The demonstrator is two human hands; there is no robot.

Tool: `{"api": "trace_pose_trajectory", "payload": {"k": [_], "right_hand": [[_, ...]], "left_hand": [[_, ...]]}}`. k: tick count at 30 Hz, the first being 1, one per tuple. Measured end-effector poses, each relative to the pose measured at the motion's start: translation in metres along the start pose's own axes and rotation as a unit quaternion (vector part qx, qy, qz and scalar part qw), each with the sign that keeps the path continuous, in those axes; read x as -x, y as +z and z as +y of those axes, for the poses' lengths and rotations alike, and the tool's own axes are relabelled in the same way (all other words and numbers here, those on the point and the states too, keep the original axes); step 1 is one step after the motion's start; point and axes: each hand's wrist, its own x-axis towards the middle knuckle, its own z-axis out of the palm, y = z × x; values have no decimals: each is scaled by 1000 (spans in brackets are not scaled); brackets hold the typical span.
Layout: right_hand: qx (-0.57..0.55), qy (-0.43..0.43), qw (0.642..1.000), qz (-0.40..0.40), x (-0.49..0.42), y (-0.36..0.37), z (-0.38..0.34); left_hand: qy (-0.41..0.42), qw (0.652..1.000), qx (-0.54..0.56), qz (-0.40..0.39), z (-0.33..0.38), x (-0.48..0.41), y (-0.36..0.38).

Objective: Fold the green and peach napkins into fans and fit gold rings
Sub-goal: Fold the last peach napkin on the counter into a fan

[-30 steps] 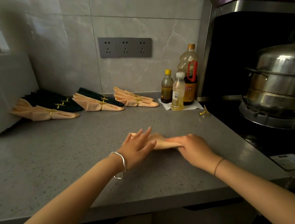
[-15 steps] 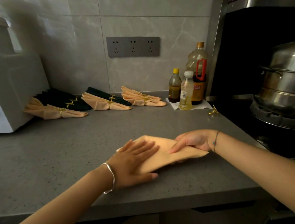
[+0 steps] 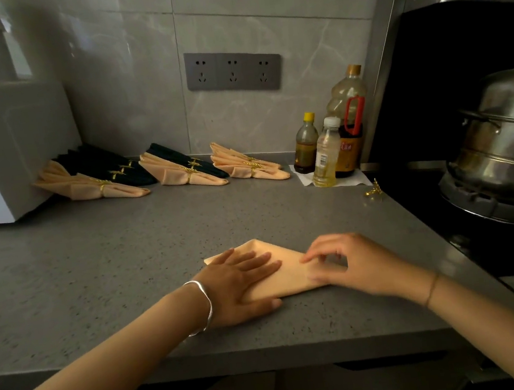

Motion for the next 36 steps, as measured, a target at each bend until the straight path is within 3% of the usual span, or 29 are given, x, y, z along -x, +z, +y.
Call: {"api": "trace_pose_trajectory", "payload": {"k": [3, 9, 12, 17, 21, 25, 30, 32, 34, 36], "right_hand": [[119, -53, 991, -28, 9, 13, 0], [107, -66, 991, 43, 8, 25, 5], [47, -20, 996, 68, 4, 30, 12], [-190, 84, 977, 51, -10, 23, 25], [-241, 136, 961, 17, -22, 16, 29], [-248, 192, 949, -6, -33, 12, 31], [-159, 186, 969, -23, -39, 11, 29], [-124, 195, 973, -28, -40, 9, 27], [-90, 200, 975, -38, -42, 6, 24], [-81, 204, 974, -51, -44, 5, 23]], "left_hand": [[15, 1000, 2, -3, 2, 2, -2], [18, 999, 20, 22, 1, 1, -16], [2, 996, 70, 62, -10, 3, -19], [-72, 954, 239, 168, -23, -10, -25], [-124, 934, 292, 162, -32, -33, -28], [-189, 925, 303, 130, -39, -51, -27], [-234, 928, 254, 136, -39, -56, -26], [-195, 941, 191, 198, -31, -51, -30], [-93, 954, 132, 251, -21, -45, -32], [-5, 968, 107, 227, -10, -41, -32]]}}
